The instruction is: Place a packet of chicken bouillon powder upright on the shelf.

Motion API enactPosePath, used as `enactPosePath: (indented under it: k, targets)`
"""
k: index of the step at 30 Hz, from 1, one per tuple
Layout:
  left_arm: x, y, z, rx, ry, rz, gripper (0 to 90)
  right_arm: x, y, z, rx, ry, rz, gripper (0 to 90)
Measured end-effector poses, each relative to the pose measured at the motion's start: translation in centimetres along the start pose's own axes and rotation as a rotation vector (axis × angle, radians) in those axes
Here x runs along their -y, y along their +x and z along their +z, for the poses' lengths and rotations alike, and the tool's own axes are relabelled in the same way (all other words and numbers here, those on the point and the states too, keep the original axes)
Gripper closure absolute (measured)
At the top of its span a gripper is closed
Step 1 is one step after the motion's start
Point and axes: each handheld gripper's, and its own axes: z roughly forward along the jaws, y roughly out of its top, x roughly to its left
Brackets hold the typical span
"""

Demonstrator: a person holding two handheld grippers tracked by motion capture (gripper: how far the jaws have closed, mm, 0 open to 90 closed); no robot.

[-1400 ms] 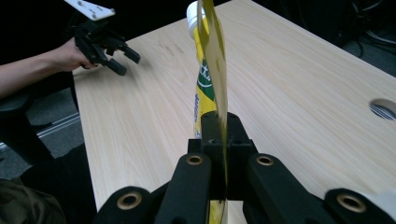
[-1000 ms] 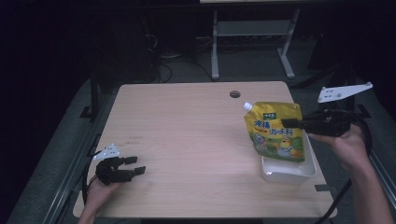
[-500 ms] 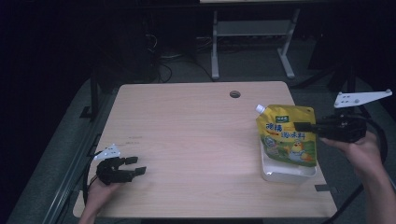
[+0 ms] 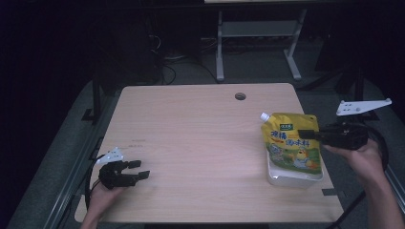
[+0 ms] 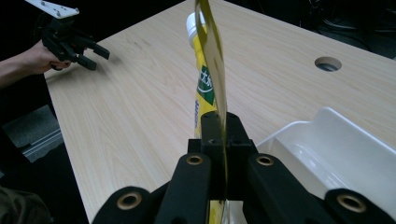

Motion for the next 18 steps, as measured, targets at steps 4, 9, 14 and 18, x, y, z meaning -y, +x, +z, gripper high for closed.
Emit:
enactPosePath:
  k: [4,9,14,18]
  targets:
    - [0.0,0.0,0.1,-0.003,0.005,0.001,34.2,0.5,-0.2,0.3,0.009,0.008,0.001,89.4]
    - [0.0,-0.1,0.2,-0.003,0.006,0.001,34.3,1.0,-0.5,0.6,0.007,0.004,0.011,89.4]
    - [0.0,-0.1,0.2,-0.002,0.006,-0.003,34.3,1.4,-0.6,0.9,0.004,-0.001,0.019,89.4]
    - [0.0,-0.1,0.2,-0.002,0.007,-0.001,34.3,1.7,-0.8,1.3,0.003,-0.003,0.023,89.4]
